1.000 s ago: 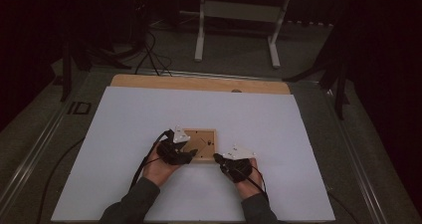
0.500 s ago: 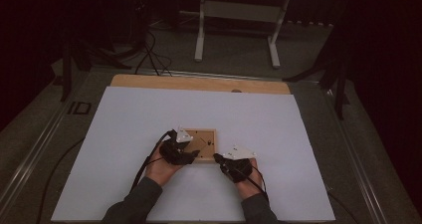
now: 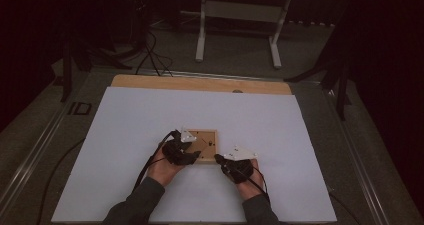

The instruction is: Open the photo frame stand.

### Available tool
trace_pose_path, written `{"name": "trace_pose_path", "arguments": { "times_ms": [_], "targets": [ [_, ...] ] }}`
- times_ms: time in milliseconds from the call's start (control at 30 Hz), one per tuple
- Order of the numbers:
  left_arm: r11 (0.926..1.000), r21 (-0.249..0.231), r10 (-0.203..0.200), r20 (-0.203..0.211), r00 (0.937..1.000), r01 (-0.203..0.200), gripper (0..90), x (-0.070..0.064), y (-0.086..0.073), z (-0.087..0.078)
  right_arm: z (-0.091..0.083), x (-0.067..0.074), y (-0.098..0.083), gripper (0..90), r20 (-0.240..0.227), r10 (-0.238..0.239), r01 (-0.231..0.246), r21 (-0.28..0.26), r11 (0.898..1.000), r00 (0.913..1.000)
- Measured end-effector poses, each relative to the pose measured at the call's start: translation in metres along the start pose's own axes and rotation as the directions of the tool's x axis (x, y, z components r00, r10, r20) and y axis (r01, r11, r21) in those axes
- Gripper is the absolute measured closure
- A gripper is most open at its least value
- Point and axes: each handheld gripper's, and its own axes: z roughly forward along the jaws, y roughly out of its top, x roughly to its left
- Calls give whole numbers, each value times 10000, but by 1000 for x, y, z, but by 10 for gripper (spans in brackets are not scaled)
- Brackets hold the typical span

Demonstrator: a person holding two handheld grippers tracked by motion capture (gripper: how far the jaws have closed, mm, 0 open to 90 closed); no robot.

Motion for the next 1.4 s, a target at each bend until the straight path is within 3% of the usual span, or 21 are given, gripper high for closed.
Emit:
{"name": "trace_pose_path", "arguments": {
  "times_ms": [200,333,633,867,967,1033,1167,1233,1300,1333,1400],
  "targets": [
    [9997,-181,-139,75,9999,140,514,1,3,-4,0,0,0,896,-9,-12,12,-4,10000,10000],
    [9996,-235,162,-114,9998,-165,509,-1,3,-3,0,0,0,896,-13,-17,17,-7,10000,10000],
    [9997,-198,120,-87,9999,-122,422,-3,-1,-2,0,0,0,896,-23,-27,27,-4,10000,10000],
    [9996,-125,-265,210,9994,268,422,2,-7,-3,0,0,0,896,-24,-21,21,-4,10000,10000],
    [9996,-42,-294,279,9992,295,498,4,-7,-3,0,0,0,896,-20,-36,36,-8,10000,10000],
    [9996,-48,-285,249,9993,287,502,4,-6,-4,0,0,0,896,-23,-35,35,-12,10000,10000],
    [9968,-309,-732,384,9966,744,503,5,-3,-8,0,0,0,896,-21,-32,32,-10,10000,10000],
    [9909,-548,-1192,616,9910,1226,502,7,-1,-11,0,0,0,896,-20,-19,19,-7,10000,10000],
    [9772,-744,-1897,1123,9754,1986,490,11,-1,-12,0,0,0,896,-19,-27,27,-9,10000,10000],
    [9679,-789,-2257,1446,9634,2386,480,15,0,-13,0,0,0,896,-14,-38,38,-15,10000,10000],
    [9580,-762,-2608,1702,9503,2765,468,17,0,-14,0,0,0,895,-18,-36,36,-17,10000,10000]
  ]
}}
